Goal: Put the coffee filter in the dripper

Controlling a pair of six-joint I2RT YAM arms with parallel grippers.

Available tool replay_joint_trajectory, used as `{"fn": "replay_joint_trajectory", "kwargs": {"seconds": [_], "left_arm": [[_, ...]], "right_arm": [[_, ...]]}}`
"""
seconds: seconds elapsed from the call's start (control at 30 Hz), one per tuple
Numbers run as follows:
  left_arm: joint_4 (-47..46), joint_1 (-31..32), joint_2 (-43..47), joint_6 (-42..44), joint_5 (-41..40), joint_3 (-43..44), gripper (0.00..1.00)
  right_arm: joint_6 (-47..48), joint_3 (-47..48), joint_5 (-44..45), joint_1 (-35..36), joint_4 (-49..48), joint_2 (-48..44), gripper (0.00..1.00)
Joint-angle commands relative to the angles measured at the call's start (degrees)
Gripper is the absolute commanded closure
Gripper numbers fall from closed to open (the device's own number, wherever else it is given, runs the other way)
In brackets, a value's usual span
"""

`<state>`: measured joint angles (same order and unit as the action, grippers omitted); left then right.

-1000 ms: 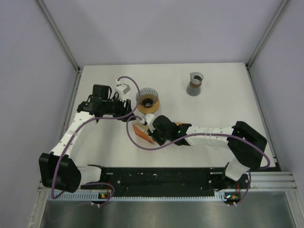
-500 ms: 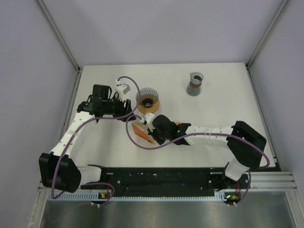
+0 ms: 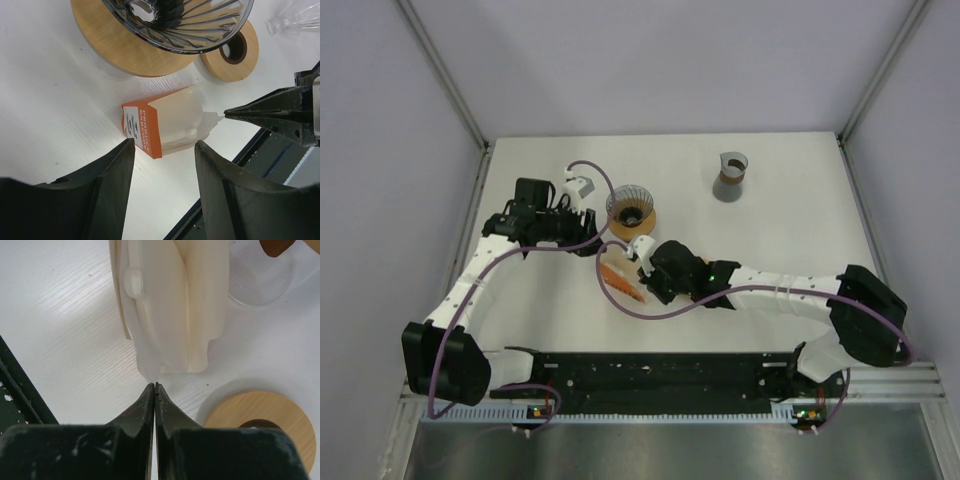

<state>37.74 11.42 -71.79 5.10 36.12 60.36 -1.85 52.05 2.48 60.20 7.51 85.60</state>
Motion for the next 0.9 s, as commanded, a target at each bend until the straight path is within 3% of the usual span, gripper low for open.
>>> {"fn": "replay_joint_trajectory", "kwargs": {"seconds": [0.0, 0.3, 0.37, 0.6, 0.7, 0.87], "left_arm": [[-0.65, 0.18, 0.33, 0.96, 0.01, 1.87, 0.43], [-0.56, 0.18, 0.51, 1.22, 0.09, 1.96, 0.43], [-0.56, 0.18, 0.33, 1.14, 0.0, 2.04, 0.43], [-0.56, 0.18, 0.51, 1.31, -0.08, 2.04, 0.43], [-0.56, 0.18, 0.51, 1.31, -0.26, 2.04, 0.43], [-0.38, 0.18, 0.68, 1.31, 0.0, 2.04, 0.43]], "right_arm": [[0.7, -1.07, 0.07, -0.26, 1.1, -3.68, 1.0], [-0.35, -4.5, 0.16, -0.18, 1.37, -4.57, 1.0], [-0.18, -3.89, -0.19, -0.26, 0.58, -4.57, 0.86], [1.5, -0.29, -3.96, 1.14, -2.58, -1.59, 0.52], [1.5, 1.2, -2.66, 1.76, -3.11, 0.52, 0.52], [1.5, 2.7, 1.3, 1.85, -3.99, 3.51, 0.66]]}}
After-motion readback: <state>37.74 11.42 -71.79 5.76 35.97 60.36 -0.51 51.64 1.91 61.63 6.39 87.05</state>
